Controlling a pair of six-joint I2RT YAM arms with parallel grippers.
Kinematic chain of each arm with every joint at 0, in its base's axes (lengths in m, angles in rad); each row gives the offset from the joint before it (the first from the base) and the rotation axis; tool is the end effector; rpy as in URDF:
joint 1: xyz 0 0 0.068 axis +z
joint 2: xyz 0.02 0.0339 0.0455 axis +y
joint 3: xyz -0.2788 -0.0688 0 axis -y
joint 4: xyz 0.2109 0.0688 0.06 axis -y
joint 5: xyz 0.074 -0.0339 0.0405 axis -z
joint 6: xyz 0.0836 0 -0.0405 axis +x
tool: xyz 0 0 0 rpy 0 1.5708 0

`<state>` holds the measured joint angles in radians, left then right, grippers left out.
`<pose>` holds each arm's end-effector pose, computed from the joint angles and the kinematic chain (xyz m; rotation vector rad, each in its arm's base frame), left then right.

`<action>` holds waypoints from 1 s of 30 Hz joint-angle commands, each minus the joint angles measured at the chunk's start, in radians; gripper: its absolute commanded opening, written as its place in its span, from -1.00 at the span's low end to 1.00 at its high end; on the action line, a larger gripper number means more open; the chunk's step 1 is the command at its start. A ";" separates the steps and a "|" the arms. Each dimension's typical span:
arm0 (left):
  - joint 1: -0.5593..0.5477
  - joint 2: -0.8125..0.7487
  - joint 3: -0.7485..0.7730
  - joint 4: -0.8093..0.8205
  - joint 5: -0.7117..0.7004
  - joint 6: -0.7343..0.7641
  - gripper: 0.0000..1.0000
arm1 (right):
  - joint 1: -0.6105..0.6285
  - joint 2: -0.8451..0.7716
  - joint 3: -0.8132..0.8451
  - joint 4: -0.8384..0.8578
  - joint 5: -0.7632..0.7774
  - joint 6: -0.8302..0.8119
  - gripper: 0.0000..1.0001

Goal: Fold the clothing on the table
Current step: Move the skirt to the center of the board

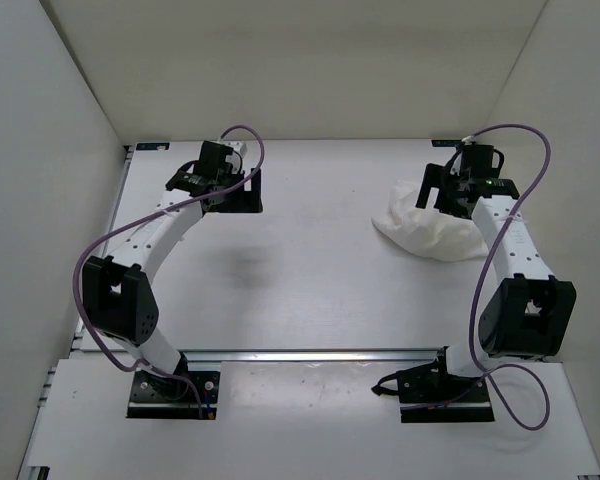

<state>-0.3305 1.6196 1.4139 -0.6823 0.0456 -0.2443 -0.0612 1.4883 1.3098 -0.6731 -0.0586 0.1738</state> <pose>0.3314 -0.1177 0.2854 0.1270 2.4791 -0.3043 0.3187 -0.0146 0.2945 0.2576 2.4104 0.1222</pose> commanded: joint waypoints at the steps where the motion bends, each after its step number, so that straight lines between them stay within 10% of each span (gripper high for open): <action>1: -0.025 -0.043 0.039 -0.014 -0.044 0.030 0.97 | 0.015 -0.017 0.031 0.029 0.054 0.010 0.99; 9: -0.025 -0.043 0.028 -0.025 -0.021 0.046 0.97 | 0.015 0.203 0.213 -0.172 0.252 0.035 0.98; 27: 0.047 -0.084 -0.059 -0.013 0.043 0.045 0.97 | 0.018 0.242 -0.060 0.135 0.255 0.084 0.78; 30: 0.048 -0.087 -0.050 -0.026 0.053 0.039 0.97 | 0.032 0.288 -0.053 0.161 0.247 0.092 0.23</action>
<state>-0.2878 1.5776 1.3563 -0.7002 0.0658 -0.2173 -0.0452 1.7359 1.2510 -0.5945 0.1787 0.2348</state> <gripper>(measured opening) 0.984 0.730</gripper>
